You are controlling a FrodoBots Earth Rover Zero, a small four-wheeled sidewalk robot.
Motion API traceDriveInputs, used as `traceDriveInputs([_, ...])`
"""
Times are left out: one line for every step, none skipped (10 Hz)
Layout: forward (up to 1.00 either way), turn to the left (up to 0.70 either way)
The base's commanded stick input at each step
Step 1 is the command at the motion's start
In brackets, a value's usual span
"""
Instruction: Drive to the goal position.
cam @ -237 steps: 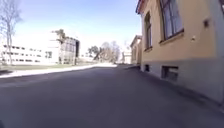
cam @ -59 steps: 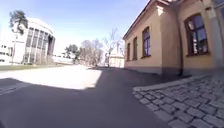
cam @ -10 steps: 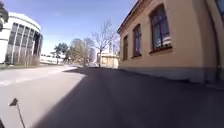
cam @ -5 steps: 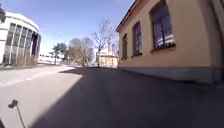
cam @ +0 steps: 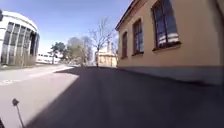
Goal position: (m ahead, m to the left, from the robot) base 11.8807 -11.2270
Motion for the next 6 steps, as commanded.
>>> traceDriveInputs([0.85, 0.00])
traceDriveInputs([0.85, 0.00])
traceDriveInputs([0.85, 0.00])
traceDriveInputs([0.85, 0.00])
traceDriveInputs([0.85, 0.00])
traceDriveInputs([0.85, 0.00])
